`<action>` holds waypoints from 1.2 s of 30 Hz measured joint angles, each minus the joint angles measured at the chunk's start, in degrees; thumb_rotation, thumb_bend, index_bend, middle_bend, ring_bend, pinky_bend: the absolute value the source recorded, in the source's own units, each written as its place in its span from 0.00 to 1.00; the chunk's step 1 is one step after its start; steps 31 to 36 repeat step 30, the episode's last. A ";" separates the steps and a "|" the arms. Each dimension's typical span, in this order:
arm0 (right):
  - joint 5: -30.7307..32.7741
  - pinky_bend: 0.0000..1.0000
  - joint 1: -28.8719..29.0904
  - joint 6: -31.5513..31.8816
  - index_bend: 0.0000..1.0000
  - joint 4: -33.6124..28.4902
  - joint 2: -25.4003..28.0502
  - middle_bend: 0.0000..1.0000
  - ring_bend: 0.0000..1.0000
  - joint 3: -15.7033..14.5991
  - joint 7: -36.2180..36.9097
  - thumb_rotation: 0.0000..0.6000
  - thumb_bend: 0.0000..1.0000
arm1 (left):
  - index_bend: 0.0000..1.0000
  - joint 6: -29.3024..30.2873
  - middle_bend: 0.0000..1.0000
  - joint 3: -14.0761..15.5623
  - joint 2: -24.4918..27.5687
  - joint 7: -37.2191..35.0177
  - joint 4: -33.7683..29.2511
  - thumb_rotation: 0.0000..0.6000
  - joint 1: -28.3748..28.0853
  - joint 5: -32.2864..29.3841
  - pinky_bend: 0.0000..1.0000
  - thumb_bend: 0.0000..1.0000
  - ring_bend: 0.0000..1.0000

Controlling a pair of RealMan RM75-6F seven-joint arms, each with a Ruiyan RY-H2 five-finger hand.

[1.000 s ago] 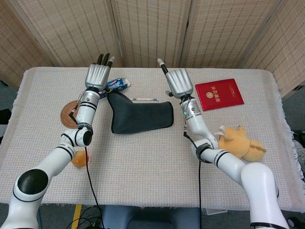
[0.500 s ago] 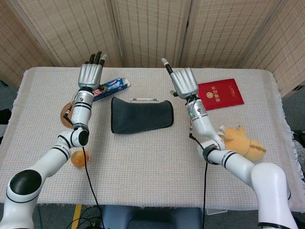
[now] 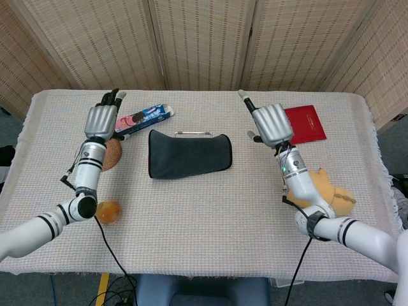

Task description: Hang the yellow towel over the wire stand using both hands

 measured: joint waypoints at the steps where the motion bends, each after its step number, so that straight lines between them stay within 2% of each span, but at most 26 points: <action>1: -0.02 0.65 -1.06 0.41 0.07 -1.80 1.40 0.53 0.51 -0.38 0.10 1.00 0.26 | 0.00 1.61 0.00 0.56 1.51 0.25 -3.14 1.00 1.46 -0.05 0.30 0.07 0.00; 3: -0.40 0.59 -3.68 1.68 0.08 -5.52 4.59 0.48 0.45 -1.42 0.49 1.00 0.27 | 0.00 3.92 0.00 1.49 3.71 0.48 -7.59 1.00 3.66 0.06 0.30 0.07 0.00; 7: -2.47 0.57 -8.44 4.53 0.10 -10.09 9.49 0.45 0.42 -4.02 1.65 1.00 0.27 | 0.00 8.89 0.00 4.17 8.50 0.21 -16.83 1.00 9.02 1.49 0.30 0.07 0.00; 13: -6.54 0.53 -15.15 9.08 0.11 -13.72 14.24 0.42 0.37 -8.11 4.91 1.00 0.27 | 0.00 16.87 0.00 9.11 12.69 -3.03 -23.96 1.00 17.52 7.23 0.30 0.07 0.00; 20: -13.06 0.53 -23.38 16.85 0.15 -14.28 15.77 0.42 0.37 -12.82 10.87 1.00 0.27 | 0.00 23.86 0.00 13.97 15.13 -8.15 -27.76 1.00 25.86 14.23 0.30 0.07 0.00; 26: -15.27 0.53 -29.36 22.13 0.17 -13.44 15.30 0.42 0.37 -15.31 13.78 1.00 0.27 | 0.00 29.16 0.00 18.15 17.20 -12.50 -30.26 1.00 32.80 20.29 0.30 0.07 0.00; 30: -16.14 0.53 -32.06 23.38 0.18 -13.78 15.21 0.42 0.37 -16.51 15.17 1.00 0.27 | 0.00 32.58 0.00 19.45 18.15 -14.11 -31.58 1.00 36.33 22.48 0.30 0.07 0.00; 36: -16.14 0.53 -32.06 23.38 0.18 -13.78 15.21 0.42 0.37 -16.51 15.17 1.00 0.27 | 0.00 32.58 0.00 19.45 18.15 -14.11 -31.58 1.00 36.33 22.48 0.30 0.07 0.00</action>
